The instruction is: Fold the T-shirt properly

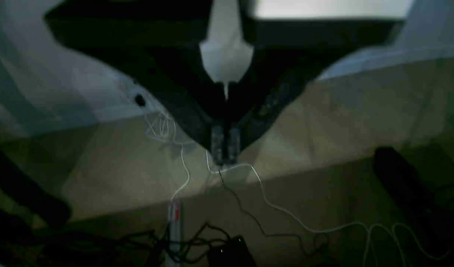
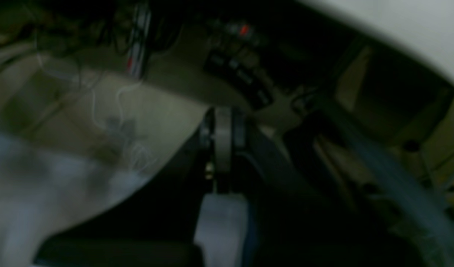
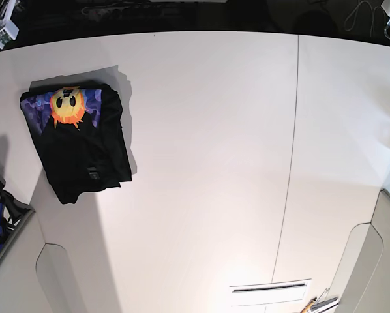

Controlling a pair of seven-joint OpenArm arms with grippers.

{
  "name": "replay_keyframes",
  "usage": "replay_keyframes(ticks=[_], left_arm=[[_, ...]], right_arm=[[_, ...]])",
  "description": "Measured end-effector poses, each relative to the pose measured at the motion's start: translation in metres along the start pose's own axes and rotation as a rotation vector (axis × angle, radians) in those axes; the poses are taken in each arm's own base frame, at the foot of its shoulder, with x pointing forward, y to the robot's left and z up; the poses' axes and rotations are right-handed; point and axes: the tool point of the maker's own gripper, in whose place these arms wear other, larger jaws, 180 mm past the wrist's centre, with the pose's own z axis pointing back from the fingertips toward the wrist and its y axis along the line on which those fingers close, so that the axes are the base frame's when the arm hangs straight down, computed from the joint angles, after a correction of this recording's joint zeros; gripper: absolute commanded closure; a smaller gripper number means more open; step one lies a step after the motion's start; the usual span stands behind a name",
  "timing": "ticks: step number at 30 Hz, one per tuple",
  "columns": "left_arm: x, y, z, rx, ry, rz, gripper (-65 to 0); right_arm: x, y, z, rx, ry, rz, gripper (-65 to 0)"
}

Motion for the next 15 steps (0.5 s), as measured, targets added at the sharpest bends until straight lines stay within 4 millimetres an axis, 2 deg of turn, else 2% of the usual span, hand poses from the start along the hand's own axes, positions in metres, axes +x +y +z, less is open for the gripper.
replay_keyframes(ticks=[5,9,12,15], left_arm=[[-0.008,0.015,-0.006,0.008,0.001,0.06,0.0],[-0.011,0.023,-0.015,-0.005,-0.03,0.119,0.0],[-0.025,0.02,-0.029,-0.048,0.002,0.169,0.0],[-0.046,0.007,-0.048,-0.12,0.059,0.219,0.0]], right_arm=[[-0.04,0.025,-0.001,0.117,0.112,-0.037,0.0],[-0.065,0.029,-0.009,0.174,0.176,-0.082,0.0],[-0.078,0.035,-0.018,0.25,0.194,-0.114,0.0],[-0.099,0.046,-0.031,0.319,0.258,-0.15,0.0]])
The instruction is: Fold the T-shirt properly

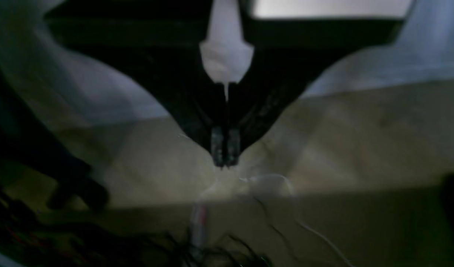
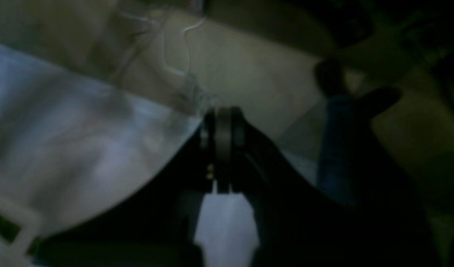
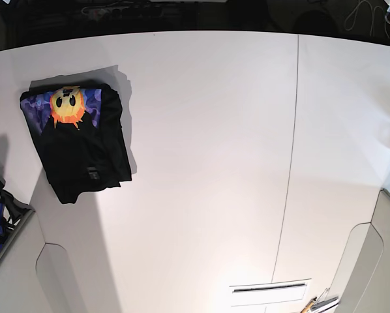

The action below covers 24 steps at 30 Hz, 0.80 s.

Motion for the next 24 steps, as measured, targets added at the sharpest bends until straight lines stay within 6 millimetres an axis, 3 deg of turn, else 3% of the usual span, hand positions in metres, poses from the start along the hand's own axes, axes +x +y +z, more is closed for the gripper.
replay_keyframes(ticks=[6,9,14,17,20,24], left_arm=[[-0.04,-0.027,-0.052,-0.134,0.087,-0.042,0.0],[-0.052,-0.035,-0.084,-0.147,0.142,-0.117,0.0],[-0.021,-0.056,-0.137,-0.198,0.087,-0.21,0.0],[-0.008,-0.057,-0.165,-0.183,0.086,-0.251,0.0],[0.0,-0.062,-0.191,-0.172,0.096,-0.25,0.0],[0.027,-0.066,-0.218,-0.16,0.03,-0.23,0.0]], right_arm=[[-0.034,0.001,-0.055,0.065,0.104,0.016,0.0],[-0.036,-0.003,-0.09,0.061,0.128,0.043,0.0],[-0.004,-0.011,-0.146,0.052,0.058,0.111,0.0],[0.015,-0.014,-0.175,0.037,0.075,0.137,0.0],[0.038,-0.001,-0.202,0.067,0.074,0.095,0.0],[0.067,0.024,-0.232,0.118,0.051,0.053,0.0]])
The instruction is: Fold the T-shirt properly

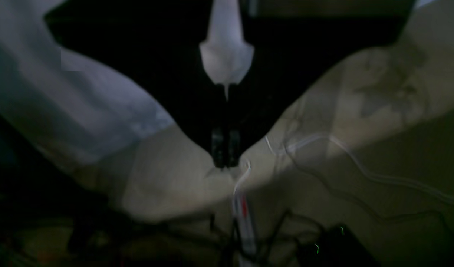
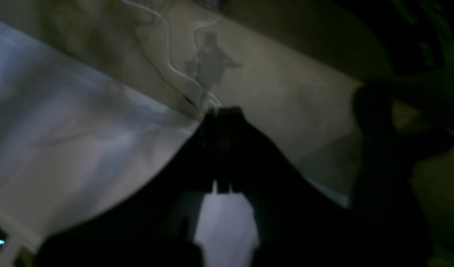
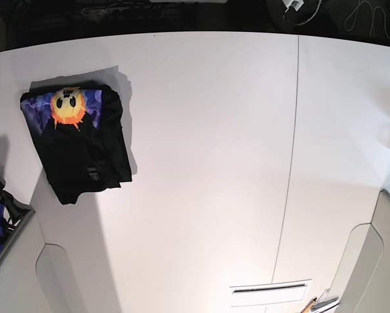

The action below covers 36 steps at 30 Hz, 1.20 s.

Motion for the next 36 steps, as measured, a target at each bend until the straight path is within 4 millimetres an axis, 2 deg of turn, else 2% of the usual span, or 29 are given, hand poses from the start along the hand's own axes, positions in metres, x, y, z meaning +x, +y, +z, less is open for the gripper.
replay_keyframes(ticks=[4,6,10,15,17,24,28,36], left_arm=[[0.024,0.014,-0.015,0.043,-0.052,-0.015,0.0],[0.031,0.017,-0.022,0.053,-0.051,-0.024,0.0],[0.042,0.025,-0.032,0.075,-0.046,-0.022,0.0],[0.058,0.048,-0.035,0.176,-0.076,-0.007,0.0],[0.062,0.051,-0.038,0.204,-0.084,0.006,0.0],[0.077,0.052,-0.041,0.209,-0.145,0.011,0.0],[0.083,0.053,-0.04,0.211,-0.157,0.006,0.0],[0.083,0.053,-0.04,0.211,-0.158,0.005,0.0]], right_arm=[[0.035,0.017,-0.018,0.034,-0.045,-0.039,0.0],[0.05,0.03,-0.026,0.051,-0.06,-0.061,0.0],[0.077,0.039,-0.037,0.001,-0.097,-0.14,0.0],[0.113,0.034,-0.036,-0.072,-0.177,-0.184,0.0],[0.126,0.032,-0.034,-0.098,-0.2,-0.194,0.0],[0.205,0.042,-0.01,-0.05,-0.378,-0.302,0.0],[0.222,0.043,-0.002,-0.03,-0.422,-0.349,0.0],[0.231,0.035,0.006,-0.038,-0.448,-0.36,0.0]])
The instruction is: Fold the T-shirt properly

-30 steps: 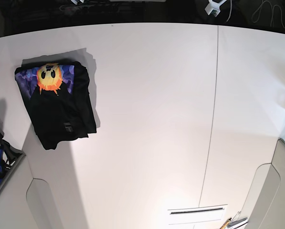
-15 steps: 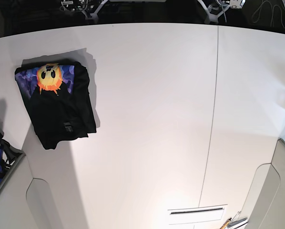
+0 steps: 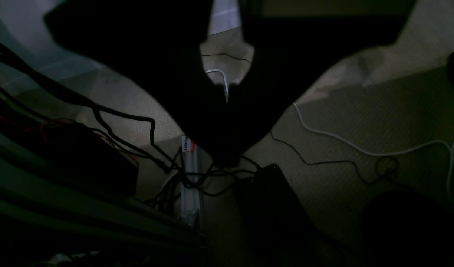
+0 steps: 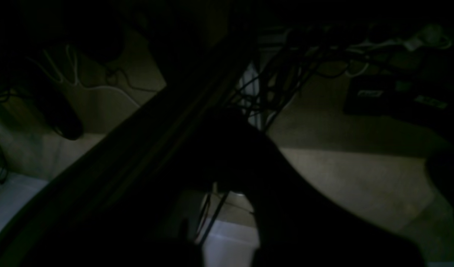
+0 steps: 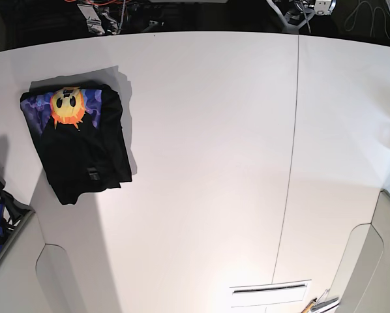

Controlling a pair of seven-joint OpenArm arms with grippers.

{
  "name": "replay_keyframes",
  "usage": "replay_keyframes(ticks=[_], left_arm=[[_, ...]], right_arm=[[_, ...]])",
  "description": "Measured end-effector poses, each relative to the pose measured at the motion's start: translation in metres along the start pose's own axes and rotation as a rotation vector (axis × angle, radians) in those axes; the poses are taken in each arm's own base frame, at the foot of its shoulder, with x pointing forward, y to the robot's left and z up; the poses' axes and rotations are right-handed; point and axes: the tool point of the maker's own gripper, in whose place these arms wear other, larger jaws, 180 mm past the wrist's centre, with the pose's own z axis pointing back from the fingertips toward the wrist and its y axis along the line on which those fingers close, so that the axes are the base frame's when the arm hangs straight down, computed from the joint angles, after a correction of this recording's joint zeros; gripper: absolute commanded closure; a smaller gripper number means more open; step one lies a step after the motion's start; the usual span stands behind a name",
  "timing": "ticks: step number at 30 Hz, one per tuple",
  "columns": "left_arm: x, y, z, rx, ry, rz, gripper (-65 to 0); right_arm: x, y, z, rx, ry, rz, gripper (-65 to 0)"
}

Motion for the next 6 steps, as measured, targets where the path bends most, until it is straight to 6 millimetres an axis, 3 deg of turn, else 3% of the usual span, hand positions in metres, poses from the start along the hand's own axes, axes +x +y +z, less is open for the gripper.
replay_keyframes(ticks=[6], left_arm=[[0.0003,0.0,0.0,0.0,-0.001,0.0,0.0]], right_arm=[[0.0004,0.0002,-0.0001,0.0,-0.002,0.001,0.0]])
